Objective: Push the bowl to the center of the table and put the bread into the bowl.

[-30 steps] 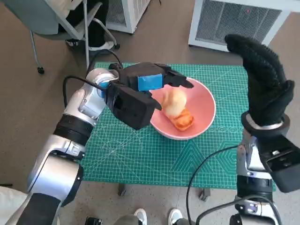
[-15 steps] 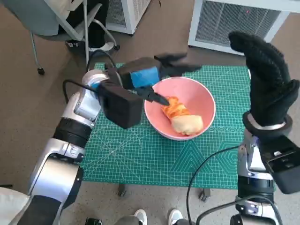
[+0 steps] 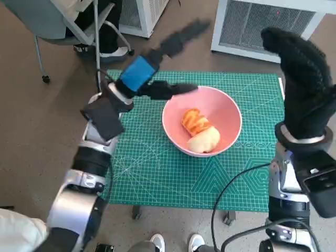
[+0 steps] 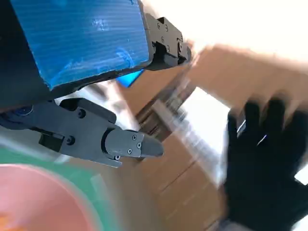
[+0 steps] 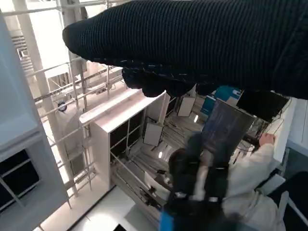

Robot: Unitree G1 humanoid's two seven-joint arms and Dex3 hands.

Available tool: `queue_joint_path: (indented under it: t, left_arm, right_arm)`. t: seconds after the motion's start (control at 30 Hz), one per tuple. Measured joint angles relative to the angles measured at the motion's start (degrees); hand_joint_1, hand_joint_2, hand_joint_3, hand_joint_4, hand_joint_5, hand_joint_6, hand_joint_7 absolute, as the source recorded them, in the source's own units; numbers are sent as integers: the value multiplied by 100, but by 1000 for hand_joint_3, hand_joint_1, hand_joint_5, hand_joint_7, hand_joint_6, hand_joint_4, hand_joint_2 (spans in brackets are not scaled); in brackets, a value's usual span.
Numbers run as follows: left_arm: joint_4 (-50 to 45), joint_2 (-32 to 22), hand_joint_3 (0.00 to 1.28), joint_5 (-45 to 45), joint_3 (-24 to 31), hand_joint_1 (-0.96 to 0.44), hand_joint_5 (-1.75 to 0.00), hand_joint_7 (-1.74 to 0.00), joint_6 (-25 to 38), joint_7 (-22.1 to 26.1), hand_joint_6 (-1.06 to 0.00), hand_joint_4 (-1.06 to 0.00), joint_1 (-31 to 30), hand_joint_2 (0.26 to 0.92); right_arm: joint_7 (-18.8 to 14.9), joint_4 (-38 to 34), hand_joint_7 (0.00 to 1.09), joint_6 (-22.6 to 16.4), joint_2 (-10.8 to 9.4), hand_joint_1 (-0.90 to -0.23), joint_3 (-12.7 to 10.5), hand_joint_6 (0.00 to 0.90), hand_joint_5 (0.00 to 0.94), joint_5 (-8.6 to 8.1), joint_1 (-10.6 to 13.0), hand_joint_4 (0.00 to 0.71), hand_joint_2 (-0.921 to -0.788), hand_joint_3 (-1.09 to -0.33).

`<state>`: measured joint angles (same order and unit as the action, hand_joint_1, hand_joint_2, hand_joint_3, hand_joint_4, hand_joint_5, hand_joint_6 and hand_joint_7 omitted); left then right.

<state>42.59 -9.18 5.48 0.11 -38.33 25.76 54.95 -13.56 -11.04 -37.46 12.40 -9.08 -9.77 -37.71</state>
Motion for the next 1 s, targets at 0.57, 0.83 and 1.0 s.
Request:
queue_joint_path:
  t: [0.57, 0.83, 1.0]
  left_arm:
    - [-571, 626, 467, 337, 278, -444, -29, -762, -220, -534, 1, -288, -557, 921]
    - [-585, 693, 476, 354, 299, -435, -35, -768, -314, -562, 1, -291, -581, 921]
    - [-636, 704, 481, 362, 301, -433, -45, -791, -314, -561, 1, -298, -631, 921]
  right_arm:
    - [219, 94, 651, 225, 13, -593, 8, 39, 0, 122, -131, 296, -921, -707]
    - [243, 161, 654, 306, 15, -597, 33, 37, 1, 201, -131, 296, -921, -706]
    - [245, 209, 656, 350, 15, -601, 46, 36, 0, 225, -131, 296, -921, -706]
